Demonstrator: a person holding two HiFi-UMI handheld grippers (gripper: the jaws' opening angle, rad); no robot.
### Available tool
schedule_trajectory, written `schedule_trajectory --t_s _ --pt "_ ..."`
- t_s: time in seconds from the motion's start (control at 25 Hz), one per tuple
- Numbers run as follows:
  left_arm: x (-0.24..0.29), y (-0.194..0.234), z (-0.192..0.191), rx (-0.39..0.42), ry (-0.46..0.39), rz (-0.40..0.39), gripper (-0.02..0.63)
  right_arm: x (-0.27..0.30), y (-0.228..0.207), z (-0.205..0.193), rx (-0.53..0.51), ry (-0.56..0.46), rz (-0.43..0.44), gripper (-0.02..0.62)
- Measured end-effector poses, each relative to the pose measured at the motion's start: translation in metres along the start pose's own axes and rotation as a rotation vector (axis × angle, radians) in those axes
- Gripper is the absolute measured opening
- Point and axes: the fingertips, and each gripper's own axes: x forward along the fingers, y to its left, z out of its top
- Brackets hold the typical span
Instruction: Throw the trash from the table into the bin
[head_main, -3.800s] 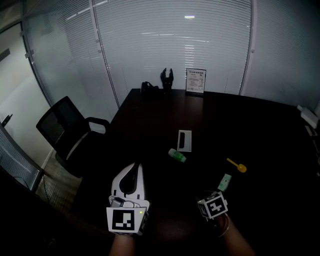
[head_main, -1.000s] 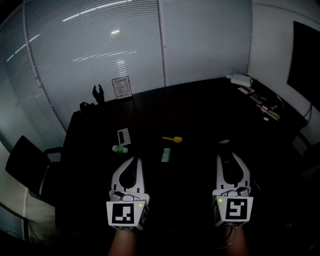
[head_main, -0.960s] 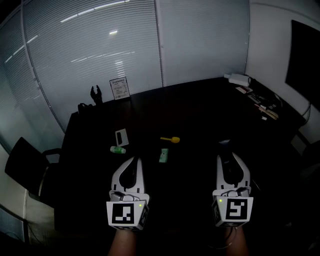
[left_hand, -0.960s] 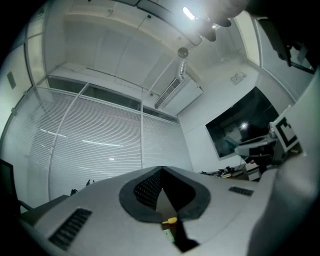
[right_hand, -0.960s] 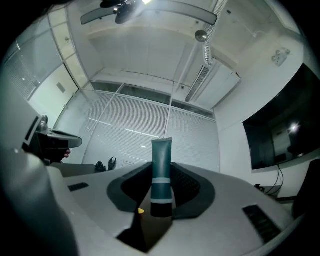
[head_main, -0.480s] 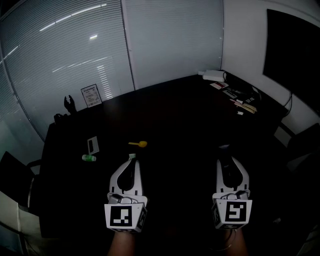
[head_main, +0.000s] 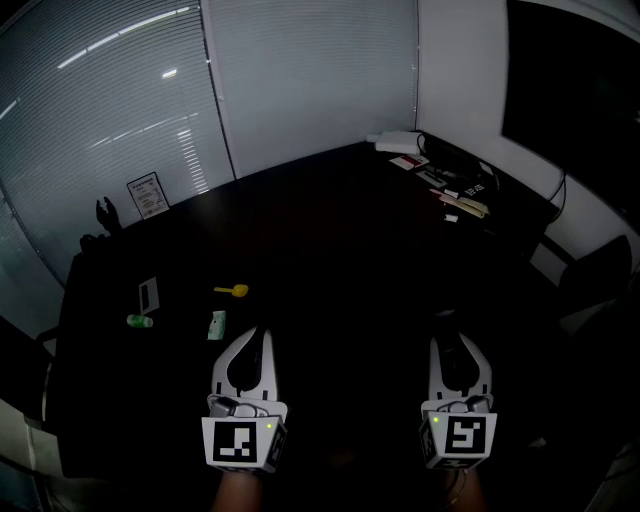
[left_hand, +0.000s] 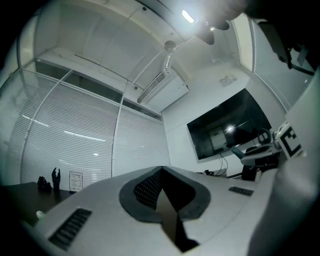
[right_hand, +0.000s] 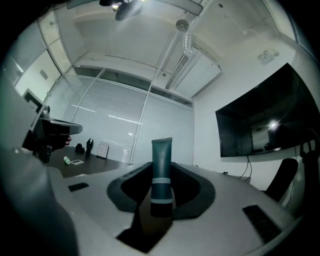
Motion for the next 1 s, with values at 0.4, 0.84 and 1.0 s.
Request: schedule_trajectory --t_s 0.4,0.84,1.0 --pt "-0.007 -0.032 -0.043 0.016 0.061 -0.004 -0.003 -0.016 -0.022 -0.087 0.053 0.117 -0.012 0.118" --pt "0.001 -0.052 -0.074 0.026 0.103 -0.023 -0.003 -0.034 -0.032 -0.183 0.094 0.303 -0.029 0.118" --pt "0.001 -0.055 -0.088 0.019 0.121 -0.024 -0.003 -0.045 -0.026 -0.218 0.112 0.372 -0.023 0.118"
